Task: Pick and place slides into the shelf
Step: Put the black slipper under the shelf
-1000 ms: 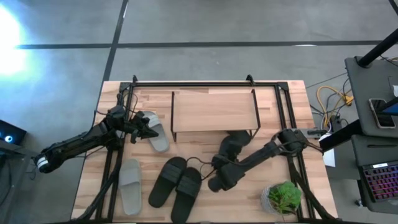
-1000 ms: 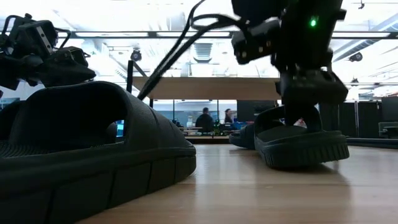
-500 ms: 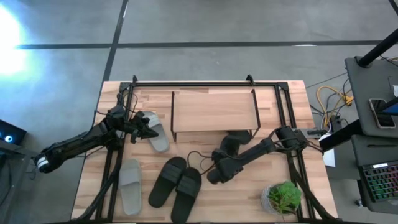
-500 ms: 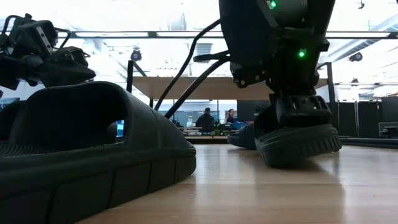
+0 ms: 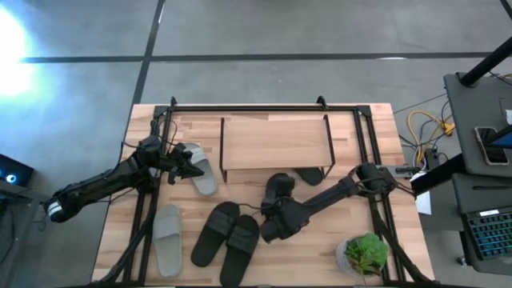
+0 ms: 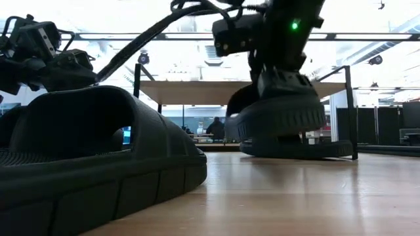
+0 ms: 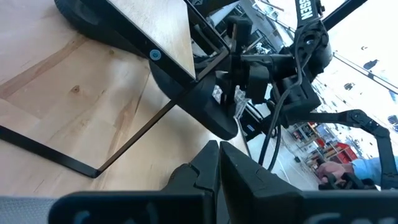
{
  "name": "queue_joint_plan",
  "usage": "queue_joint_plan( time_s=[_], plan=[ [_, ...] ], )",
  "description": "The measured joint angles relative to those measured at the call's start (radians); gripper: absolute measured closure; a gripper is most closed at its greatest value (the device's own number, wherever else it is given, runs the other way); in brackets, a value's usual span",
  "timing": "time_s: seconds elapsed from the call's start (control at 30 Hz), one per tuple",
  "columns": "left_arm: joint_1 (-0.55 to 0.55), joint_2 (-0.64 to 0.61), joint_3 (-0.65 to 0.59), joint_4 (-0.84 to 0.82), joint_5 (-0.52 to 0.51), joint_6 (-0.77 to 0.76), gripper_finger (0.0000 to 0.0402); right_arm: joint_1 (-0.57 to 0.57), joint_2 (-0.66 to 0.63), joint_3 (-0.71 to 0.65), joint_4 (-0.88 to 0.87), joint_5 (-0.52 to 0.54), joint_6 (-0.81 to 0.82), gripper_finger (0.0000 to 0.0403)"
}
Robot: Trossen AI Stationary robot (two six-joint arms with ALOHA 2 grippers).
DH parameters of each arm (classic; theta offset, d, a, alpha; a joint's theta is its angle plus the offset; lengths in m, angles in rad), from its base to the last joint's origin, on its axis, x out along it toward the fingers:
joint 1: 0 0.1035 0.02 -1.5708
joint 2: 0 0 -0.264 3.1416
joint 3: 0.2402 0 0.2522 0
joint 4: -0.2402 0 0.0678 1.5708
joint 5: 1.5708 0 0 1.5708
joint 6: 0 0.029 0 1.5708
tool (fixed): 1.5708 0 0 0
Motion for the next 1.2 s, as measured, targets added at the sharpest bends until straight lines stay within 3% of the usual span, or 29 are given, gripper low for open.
queue_joint_plan(
  time_s=[0.23,0.63,0.83,0.93,1.07,1.2],
  plan=[
    [0.0,-0.002,0.0,0.0,0.0,0.0,0.0402,-0.037,0.0,-0.082,0.075,-0.098,-0.059,0.0371],
    [0.0,-0.002,0.0,0.0,0.0,0.0,0.0402,-0.023,0.0,-0.072,0.044,-0.108,-0.003,0.0212],
    [0.0,0.0,0.0,0.0,0.0,0.0,0.0402,0.016,-0.006,0.012,-0.048,-0.141,0.048,0.0168],
    [0.0,-0.001,0.0,0.0,0.0,0.0,0.0402,0.045,-0.019,0.084,-0.116,-0.186,0.166,0.016],
    [0.0,0.0,0.0,0.0,0.0,0.0,0.0402,0.082,-0.034,0.158,-0.12,-0.476,0.565,0.017],
    [0.0,-0.001,0.0,0.0,0.0,0.0,0.0402,0.116,-0.031,0.19,-0.046,-0.661,0.945,0.0214]
  ],
)
